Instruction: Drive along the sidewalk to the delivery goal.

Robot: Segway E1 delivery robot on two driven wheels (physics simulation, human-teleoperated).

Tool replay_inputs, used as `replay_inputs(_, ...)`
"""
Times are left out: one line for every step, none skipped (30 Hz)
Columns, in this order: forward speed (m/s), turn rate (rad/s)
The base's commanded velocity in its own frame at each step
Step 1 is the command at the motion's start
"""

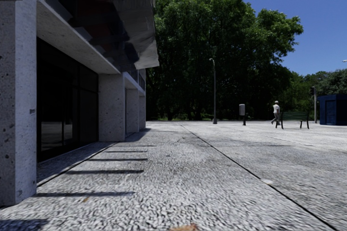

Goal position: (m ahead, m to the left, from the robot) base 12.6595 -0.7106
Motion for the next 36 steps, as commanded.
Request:
replay_inputs(2.0,0.0)
replay_inputs(2.0,0.0)
replay_inputs(2.0,0.0)
replay_inputs(2.0,0.0)
replay_inputs(2.0,0.0)
replay_inputs(2.0,0.0)
replay_inputs(2.0,0.0)
replay_inputs(2.0,0.0)
replay_inputs(2.0,0.0)
replay_inputs(2.0,0.0)
replay_inputs(2.0,0.0)
replay_inputs(2.0,0.0)
replay_inputs(2.0,0.0)
replay_inputs(2.0,0.0)
replay_inputs(2.0,0.0)
replay_inputs(2.0,0.0)
replay_inputs(2.0,0.0)
replay_inputs(2.0,0.0)
replay_inputs(2.0,0.0)
replay_inputs(2.0,0.0)
replay_inputs(2.0,0.0)
replay_inputs(2.0,0.0)
replay_inputs(2.0,0.0)
replay_inputs(2.0,0.0)
replay_inputs(2.0,0.0)
replay_inputs(2.0,0.0)
replay_inputs(2.0,0.0)
replay_inputs(2.0,0.0)
replay_inputs(2.0,0.0)
replay_inputs(2.0,0.0)
replay_inputs(2.0,0.0)
replay_inputs(2.0,0.0)
replay_inputs(2.0,0.0)
replay_inputs(2.0,0.0)
replay_inputs(2.0,0.0)
replay_inputs(2.0,0.0)
